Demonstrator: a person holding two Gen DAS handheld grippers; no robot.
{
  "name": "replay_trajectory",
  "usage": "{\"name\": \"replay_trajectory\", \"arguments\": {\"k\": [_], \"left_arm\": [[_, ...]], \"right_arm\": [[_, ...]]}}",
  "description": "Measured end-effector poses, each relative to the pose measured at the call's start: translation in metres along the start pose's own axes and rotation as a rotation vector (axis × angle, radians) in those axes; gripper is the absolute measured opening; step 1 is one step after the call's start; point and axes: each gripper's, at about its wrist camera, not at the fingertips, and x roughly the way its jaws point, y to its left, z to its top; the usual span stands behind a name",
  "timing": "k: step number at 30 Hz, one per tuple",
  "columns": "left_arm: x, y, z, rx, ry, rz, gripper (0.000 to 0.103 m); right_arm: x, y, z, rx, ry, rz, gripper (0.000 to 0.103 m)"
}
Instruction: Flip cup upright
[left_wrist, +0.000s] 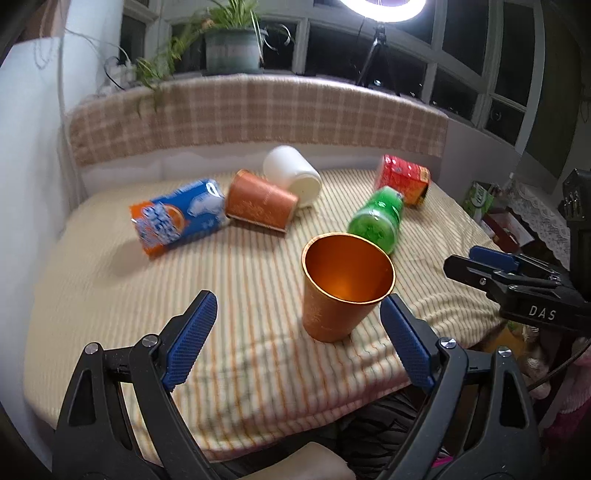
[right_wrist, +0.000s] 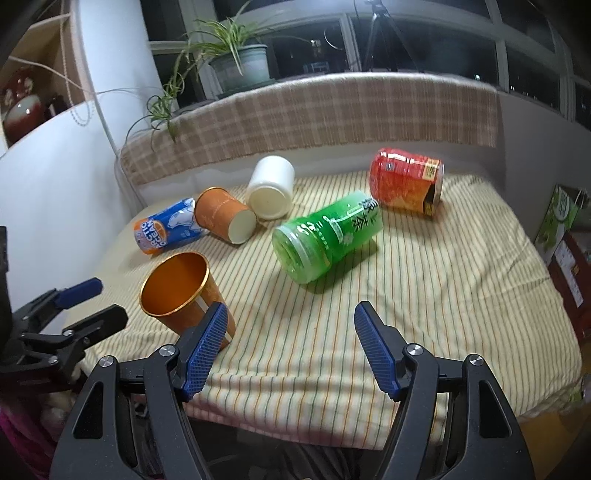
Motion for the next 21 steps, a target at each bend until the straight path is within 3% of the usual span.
{"name": "replay_trajectory", "arguments": {"k": [7,10,13,21], "left_arm": [[-0.033,0.004,0.002,-0.011,-0.157,0.112,0.093],[-0.045,0.006,0.004,-0.019,-0.226,0.164,0.102],[-0.055,0.007,0.003,-0.015,-0.288,0.221,0.103],[-0.065,0.01,0.003,-0.023,-0.32,0.269,0.103]], "right_arm": [[-0.014,0.015,0.003,-0.067,-0.09,-0.074,0.077],[-0.02,0.021,0.005,-0.086,-0.131,-0.097,0.079],[-0.026,0.026,0.006,-0.096,-0.169,-0.121,0.08],[-0.038,0.03,0.008,-0.096,-0.27,-0.197,0.08]]}}
